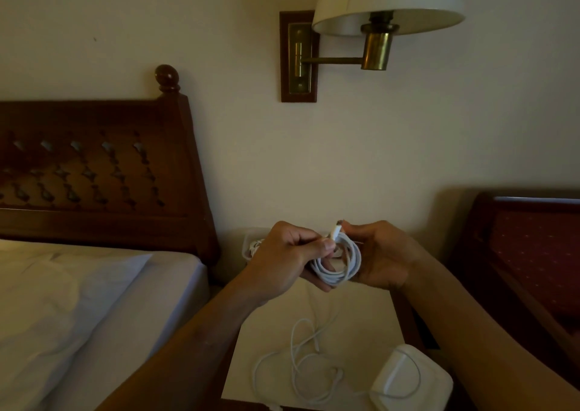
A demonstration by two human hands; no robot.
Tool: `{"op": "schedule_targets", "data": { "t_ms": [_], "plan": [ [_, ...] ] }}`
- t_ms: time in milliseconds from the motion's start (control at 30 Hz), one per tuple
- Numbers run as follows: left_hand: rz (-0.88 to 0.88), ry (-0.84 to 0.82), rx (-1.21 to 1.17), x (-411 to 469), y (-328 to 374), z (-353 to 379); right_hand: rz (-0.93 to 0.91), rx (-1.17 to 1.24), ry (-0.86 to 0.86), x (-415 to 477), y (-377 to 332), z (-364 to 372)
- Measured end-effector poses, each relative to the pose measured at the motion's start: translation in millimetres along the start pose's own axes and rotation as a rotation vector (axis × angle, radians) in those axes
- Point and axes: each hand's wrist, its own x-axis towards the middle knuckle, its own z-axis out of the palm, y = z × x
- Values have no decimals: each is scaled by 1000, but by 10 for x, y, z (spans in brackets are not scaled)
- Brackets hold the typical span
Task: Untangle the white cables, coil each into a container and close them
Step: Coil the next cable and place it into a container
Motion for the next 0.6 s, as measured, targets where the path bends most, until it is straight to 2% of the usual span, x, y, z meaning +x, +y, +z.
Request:
{"op": "schedule_targets", "data": {
  "t_ms": [167, 233, 367, 500, 533, 600],
  "plan": [
    [-5, 126, -17, 16, -85, -16, -326, 39, 282, 27, 30, -44],
    [11, 185, -10, 36, -98, -11, -502, -42, 380, -29, 75, -25],
    [36, 285, -4, 85, -100, 20, -1057, -515, 558, -152, 254, 25],
    [69, 332, -16, 121, -93, 86, -1553, -1087, 554, -180, 408, 22],
    [69, 322, -22, 121, -92, 106, -1619, -1194, 544, -161, 416, 2],
    [73, 296, -28, 116, -92, 129, -1626, -1315, 490, -138, 417, -36]
  ]
}}
